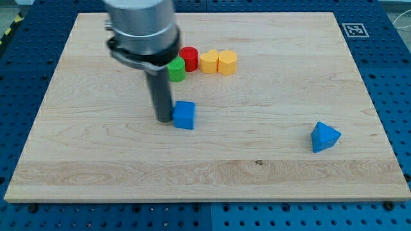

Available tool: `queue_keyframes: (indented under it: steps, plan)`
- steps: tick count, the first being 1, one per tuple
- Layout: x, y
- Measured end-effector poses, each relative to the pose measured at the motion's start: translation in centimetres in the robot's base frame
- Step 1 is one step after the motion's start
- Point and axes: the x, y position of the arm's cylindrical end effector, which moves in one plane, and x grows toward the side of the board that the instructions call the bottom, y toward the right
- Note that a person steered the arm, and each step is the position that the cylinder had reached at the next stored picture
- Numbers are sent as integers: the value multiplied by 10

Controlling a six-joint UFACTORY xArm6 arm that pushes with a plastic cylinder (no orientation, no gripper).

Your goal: Slide the blue cube slightly right

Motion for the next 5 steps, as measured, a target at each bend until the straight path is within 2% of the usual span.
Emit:
queue_keyframes:
  steps: [2, 3, 5]
  plan:
    - [8, 100]
    - [21, 121]
    - [11, 108]
